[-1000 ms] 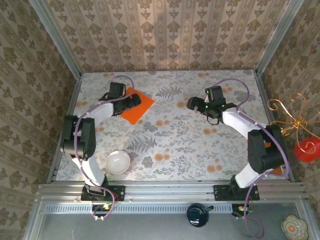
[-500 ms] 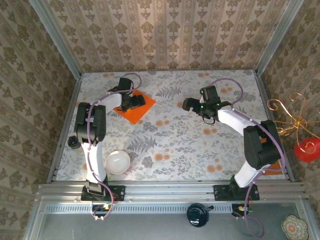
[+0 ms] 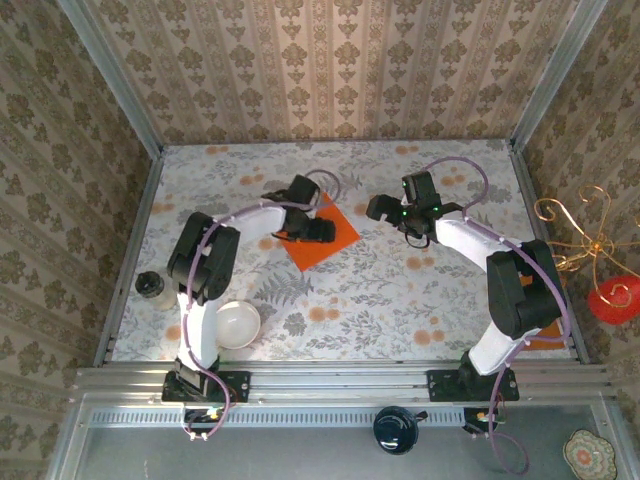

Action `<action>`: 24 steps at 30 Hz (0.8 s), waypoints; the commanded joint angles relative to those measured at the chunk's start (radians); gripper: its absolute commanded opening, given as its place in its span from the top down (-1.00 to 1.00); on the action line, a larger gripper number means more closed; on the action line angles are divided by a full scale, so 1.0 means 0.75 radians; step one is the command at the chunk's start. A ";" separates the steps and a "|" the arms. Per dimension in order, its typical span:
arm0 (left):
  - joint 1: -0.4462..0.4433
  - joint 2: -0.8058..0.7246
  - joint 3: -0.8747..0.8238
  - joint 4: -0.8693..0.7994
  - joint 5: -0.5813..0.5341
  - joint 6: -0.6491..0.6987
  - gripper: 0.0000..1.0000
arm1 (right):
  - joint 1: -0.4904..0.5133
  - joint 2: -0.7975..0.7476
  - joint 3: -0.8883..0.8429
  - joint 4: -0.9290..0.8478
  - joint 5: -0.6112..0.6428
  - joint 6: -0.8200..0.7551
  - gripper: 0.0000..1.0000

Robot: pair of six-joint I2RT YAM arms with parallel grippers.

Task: Fold a paper plane with a square sheet of paper (pick it up from the middle)
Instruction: Move the square sheet of paper to the center of the table.

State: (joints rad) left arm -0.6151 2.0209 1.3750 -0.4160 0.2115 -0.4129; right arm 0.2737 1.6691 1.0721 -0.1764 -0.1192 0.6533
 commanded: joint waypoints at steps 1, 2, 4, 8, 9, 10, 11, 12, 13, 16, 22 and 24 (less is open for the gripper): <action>-0.105 -0.018 -0.143 -0.122 0.144 0.001 -0.49 | -0.008 -0.038 -0.020 -0.060 0.051 0.030 -0.98; -0.133 -0.039 -0.169 -0.112 0.166 -0.003 -0.48 | -0.010 -0.041 -0.024 -0.068 0.050 0.029 -0.97; -0.171 -0.083 -0.201 -0.105 0.188 -0.018 -0.46 | -0.015 -0.041 -0.026 -0.086 0.049 0.026 -0.95; -0.162 -0.224 -0.238 -0.055 0.203 -0.095 -0.46 | -0.013 -0.032 -0.031 -0.096 -0.021 -0.004 -0.82; -0.152 -0.265 -0.241 -0.042 0.198 -0.115 -0.46 | -0.007 -0.031 -0.026 -0.100 -0.052 -0.015 -0.78; -0.141 -0.296 -0.247 -0.029 0.189 -0.136 -0.47 | 0.001 -0.029 -0.023 -0.103 -0.076 -0.025 -0.75; -0.125 -0.337 -0.263 -0.010 0.178 -0.167 -0.47 | 0.015 -0.025 -0.015 -0.109 -0.098 -0.040 -0.72; -0.108 -0.368 -0.282 0.012 0.169 -0.202 -0.48 | 0.035 -0.018 -0.005 -0.114 -0.113 -0.051 -0.68; -0.090 -0.393 -0.307 0.030 0.164 -0.231 -0.49 | 0.052 -0.011 0.003 -0.121 -0.128 -0.057 -0.66; -0.046 -0.454 -0.387 0.089 0.146 -0.319 -0.51 | 0.113 0.044 0.050 -0.143 -0.190 -0.080 -0.54; 0.001 -0.510 -0.498 0.141 0.090 -0.441 -0.56 | 0.224 0.209 0.183 -0.201 -0.226 -0.090 -0.35; 0.008 -0.509 -0.516 0.157 0.100 -0.461 -0.58 | 0.250 0.262 0.231 -0.224 -0.229 -0.086 -0.32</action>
State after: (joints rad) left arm -0.6174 1.6539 1.0096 -0.3229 0.2981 -0.6937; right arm 0.4419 1.8202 1.2003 -0.2771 -0.2535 0.6010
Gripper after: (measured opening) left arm 0.786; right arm 0.668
